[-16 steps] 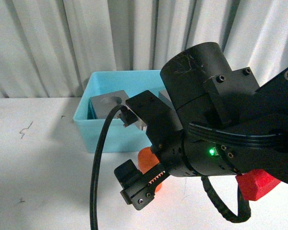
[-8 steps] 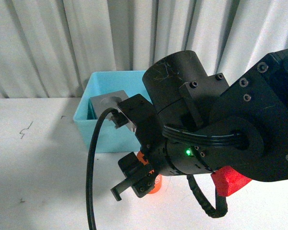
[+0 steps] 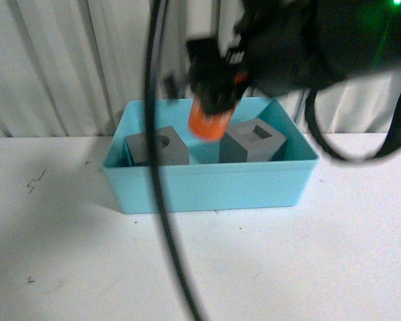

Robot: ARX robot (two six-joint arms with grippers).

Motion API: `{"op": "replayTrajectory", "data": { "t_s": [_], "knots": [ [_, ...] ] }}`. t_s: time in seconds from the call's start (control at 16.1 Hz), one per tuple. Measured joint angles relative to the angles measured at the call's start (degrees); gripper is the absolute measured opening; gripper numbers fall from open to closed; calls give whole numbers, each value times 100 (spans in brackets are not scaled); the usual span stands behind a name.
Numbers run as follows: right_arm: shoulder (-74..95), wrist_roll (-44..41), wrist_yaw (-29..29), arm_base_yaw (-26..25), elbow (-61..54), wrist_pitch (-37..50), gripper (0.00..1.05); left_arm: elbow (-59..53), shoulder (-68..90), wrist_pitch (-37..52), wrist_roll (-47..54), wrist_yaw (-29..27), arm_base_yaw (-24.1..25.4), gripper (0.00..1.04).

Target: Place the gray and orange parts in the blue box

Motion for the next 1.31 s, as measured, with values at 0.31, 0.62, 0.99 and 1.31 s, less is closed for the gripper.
{"op": "replayTrajectory", "data": {
  "t_s": [0.31, 0.62, 0.99, 1.31],
  "knots": [
    [1143, 48, 289, -483, 1130, -125, 48, 0, 0, 0, 0, 2, 0, 98],
    [2041, 87, 452, -243, 2140, -457, 47, 0, 0, 0, 2, 0, 0, 98],
    [2610, 385, 791, -149, 2280, -570, 47, 0, 0, 0, 0, 0, 0, 98],
    [2876, 522, 1001, -114, 2592, -743, 47, 0, 0, 0, 0, 0, 0, 98]
  ]
}}
